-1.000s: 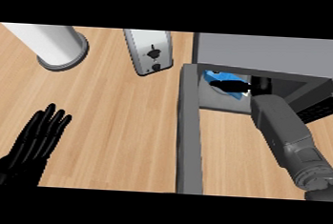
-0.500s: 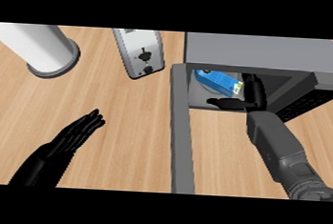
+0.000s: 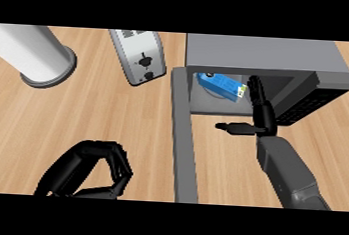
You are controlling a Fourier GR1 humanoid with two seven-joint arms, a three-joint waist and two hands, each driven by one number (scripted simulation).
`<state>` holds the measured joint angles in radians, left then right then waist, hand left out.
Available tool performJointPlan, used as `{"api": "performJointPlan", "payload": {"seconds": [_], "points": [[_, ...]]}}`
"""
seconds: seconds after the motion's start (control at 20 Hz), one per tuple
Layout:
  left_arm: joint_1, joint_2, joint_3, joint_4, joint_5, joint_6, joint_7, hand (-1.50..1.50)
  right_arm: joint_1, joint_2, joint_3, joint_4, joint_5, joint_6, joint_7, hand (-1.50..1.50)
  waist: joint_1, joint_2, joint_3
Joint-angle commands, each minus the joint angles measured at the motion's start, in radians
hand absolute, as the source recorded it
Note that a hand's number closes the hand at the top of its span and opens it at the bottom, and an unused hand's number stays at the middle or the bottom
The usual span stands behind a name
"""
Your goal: Pick up the milk, place it into the microwave and close the microwave
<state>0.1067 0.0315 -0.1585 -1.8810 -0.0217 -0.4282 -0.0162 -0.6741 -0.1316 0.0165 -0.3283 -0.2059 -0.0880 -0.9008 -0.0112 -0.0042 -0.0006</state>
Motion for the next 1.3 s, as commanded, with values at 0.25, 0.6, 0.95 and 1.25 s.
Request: {"api": "performJointPlan", "payload": {"seconds": [0.25, 0.6, 0.95, 1.25], "points": [[-0.151, 0.002, -0.087, 0.227, -0.155, 0.005, -0.017, 1.5, 0.285, -0.054, 0.083, -0.324, 0.024, 0.046, 0.049, -1.5, -0.04, -0.007, -0.002], [-0.176, -0.031, -0.289, 0.419, -0.203, 0.111, -0.106, 1.5, 0.53, -0.114, 0.136, -0.74, 0.012, 0.027, 0.189, -1.5, -0.033, -0.004, -0.002], [-0.219, -0.031, -0.508, 0.502, -0.174, 0.241, -0.127, 1.5, 0.81, -0.232, 0.095, -1.113, -0.052, 0.051, 0.231, -1.5, -0.042, -0.004, -0.002], [-0.467, -0.031, -0.699, 0.718, -0.011, 0.55, -0.126, 1.5, 0.882, -0.262, 0.074, -1.299, -0.122, 0.102, 0.329, -1.5, -0.046, 0.006, -0.002]]}}
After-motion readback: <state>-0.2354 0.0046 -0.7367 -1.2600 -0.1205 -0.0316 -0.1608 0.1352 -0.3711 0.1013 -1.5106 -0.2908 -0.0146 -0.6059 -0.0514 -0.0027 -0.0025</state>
